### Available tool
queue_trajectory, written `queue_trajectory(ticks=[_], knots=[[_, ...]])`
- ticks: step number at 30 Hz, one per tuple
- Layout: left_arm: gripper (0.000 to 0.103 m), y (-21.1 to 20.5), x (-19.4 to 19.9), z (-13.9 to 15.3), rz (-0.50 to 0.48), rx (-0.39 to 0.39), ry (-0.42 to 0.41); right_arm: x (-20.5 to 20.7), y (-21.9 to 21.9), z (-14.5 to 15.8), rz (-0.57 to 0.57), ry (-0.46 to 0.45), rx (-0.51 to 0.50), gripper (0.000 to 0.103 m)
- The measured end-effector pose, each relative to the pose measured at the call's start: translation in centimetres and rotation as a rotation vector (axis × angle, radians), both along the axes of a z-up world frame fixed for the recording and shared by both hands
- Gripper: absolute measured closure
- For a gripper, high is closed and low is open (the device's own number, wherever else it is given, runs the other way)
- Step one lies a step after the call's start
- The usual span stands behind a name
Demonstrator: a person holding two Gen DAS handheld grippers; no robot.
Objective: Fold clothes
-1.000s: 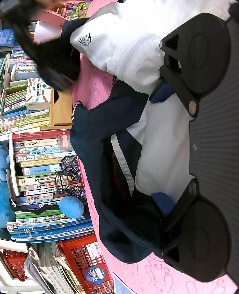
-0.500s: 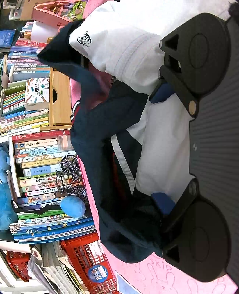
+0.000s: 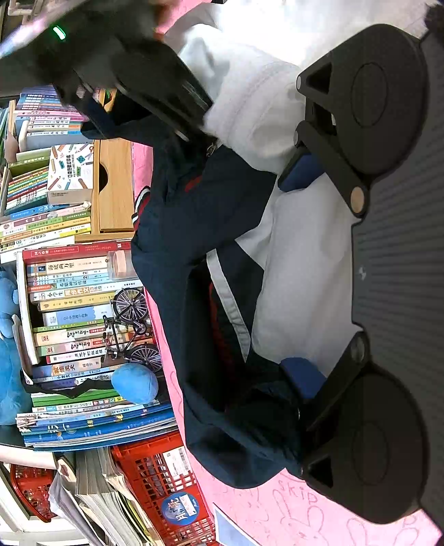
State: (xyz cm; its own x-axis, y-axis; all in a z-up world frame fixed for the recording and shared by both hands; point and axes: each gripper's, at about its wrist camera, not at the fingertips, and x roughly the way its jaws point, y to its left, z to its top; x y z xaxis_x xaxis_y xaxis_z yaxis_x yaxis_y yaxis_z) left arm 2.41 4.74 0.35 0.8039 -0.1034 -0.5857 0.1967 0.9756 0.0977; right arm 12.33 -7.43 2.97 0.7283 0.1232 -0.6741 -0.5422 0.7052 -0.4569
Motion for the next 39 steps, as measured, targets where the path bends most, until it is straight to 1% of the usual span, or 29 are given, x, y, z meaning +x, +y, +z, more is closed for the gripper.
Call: queue_trajectory(ticks=[2,3,4,5,6,7,8,9,18,19,20,21,22,24,26,28,29,30,31,32,33,34,35,36,37,38,39], knots=[[0.000,0.0,0.0,0.0,0.000,0.000,-0.002,0.7,2.3,-1.7,0.039,0.046,-0.050,0.008],[0.000,0.0,0.0,0.0,0.001,-0.001,-0.003,1.3,2.5,-2.1,0.036,0.087,-0.021,0.010],[0.000,0.1,0.0,0.0,0.001,-0.003,-0.003,1.6,1.8,-1.9,0.016,0.113,0.030,0.013],[0.000,0.1,0.0,0.0,0.001,-0.004,-0.003,1.5,1.2,-1.4,0.002,0.102,0.045,0.022],[0.000,0.1,0.0,0.0,0.001,-0.004,-0.003,1.4,0.6,-0.9,-0.012,0.092,0.059,0.038],[0.000,0.1,-0.1,0.0,0.001,-0.003,-0.004,1.4,0.0,-0.4,-0.026,0.081,0.074,0.051],[0.000,0.1,0.0,0.0,0.001,-0.004,-0.004,1.3,-0.6,0.1,-0.040,0.070,0.088,0.088],[0.000,0.1,0.0,0.0,0.001,-0.004,-0.004,1.2,-1.2,0.5,-0.054,0.059,0.103,0.097],[0.000,-0.1,-0.1,0.1,0.004,0.006,-0.008,0.5,-6.6,4.9,-0.178,-0.039,0.233,0.099],[0.000,-0.2,-0.1,0.0,0.005,0.008,-0.009,0.4,-7.2,5.4,-0.192,-0.050,0.247,0.099],[0.000,-0.2,-0.1,0.0,0.005,0.010,-0.009,0.3,-7.8,5.9,-0.206,-0.061,0.262,0.095],[0.000,-0.2,-0.1,0.0,0.006,0.012,-0.010,0.2,-7.7,5.8,-0.201,-0.055,0.262,0.091],[0.000,-0.3,-0.1,0.0,0.006,0.014,-0.011,0.2,-6.8,5.0,-0.177,-0.032,0.249,0.087],[0.000,-0.3,-0.1,0.0,0.007,0.018,-0.012,0.0,-5.0,3.5,-0.129,0.013,0.221,0.062],[0.000,-0.4,-0.1,0.0,0.008,0.022,-0.014,-0.1,-3.2,2.0,-0.082,0.059,0.194,0.054],[0.000,-0.4,-0.1,0.0,0.008,0.022,-0.014,-0.2,-1.4,0.6,-0.034,0.104,0.166,0.051],[0.000,-0.3,-0.1,0.0,0.008,0.021,-0.013,-0.3,-0.5,-0.2,-0.010,0.126,0.152,0.044],[0.000,-0.3,-0.1,0.0,0.008,0.020,-0.012,0.0,0.2,-1.0,-0.012,0.146,0.141,0.032],[0.000,-0.3,-0.1,0.0,0.008,0.019,-0.012,0.7,0.7,-1.8,-0.040,0.162,0.134,0.027],[0.000,-0.3,-0.1,0.0,0.008,0.019,-0.012,1.4,1.3,-2.7,-0.068,0.179,0.127,0.016],[0.000,-0.3,-0.1,0.0,0.008,0.018,-0.012,2.0,1.3,-3.3,-0.096,0.196,0.147,0.009],[0.000,-0.2,-0.1,0.0,0.007,0.018,-0.012,2.4,0.9,-3.6,-0.123,0.213,0.195,0.009],[0.000,-0.2,-0.1,0.0,0.007,0.018,-0.012,2.8,0.4,-3.8,-0.142,0.233,0.257,0.021],[0.000,-0.2,-0.1,0.0,0.007,0.017,-0.012,2.9,-0.2,-3.7,-0.167,0.244,0.319,0.053],[0.000,-0.2,-0.1,0.0,0.007,0.016,-0.012,2.9,-0.7,-3.4,-0.208,0.242,0.362,0.073],[0.000,-0.2,-0.1,0.0,0.007,0.016,-0.012,2.8,-1.2,-3.1,-0.235,0.216,0.385,0.084],[0.000,-0.2,-0.1,0.0,0.007,0.016,-0.012,2.5,-1.6,-2.7,-0.250,0.167,0.385,0.084]])
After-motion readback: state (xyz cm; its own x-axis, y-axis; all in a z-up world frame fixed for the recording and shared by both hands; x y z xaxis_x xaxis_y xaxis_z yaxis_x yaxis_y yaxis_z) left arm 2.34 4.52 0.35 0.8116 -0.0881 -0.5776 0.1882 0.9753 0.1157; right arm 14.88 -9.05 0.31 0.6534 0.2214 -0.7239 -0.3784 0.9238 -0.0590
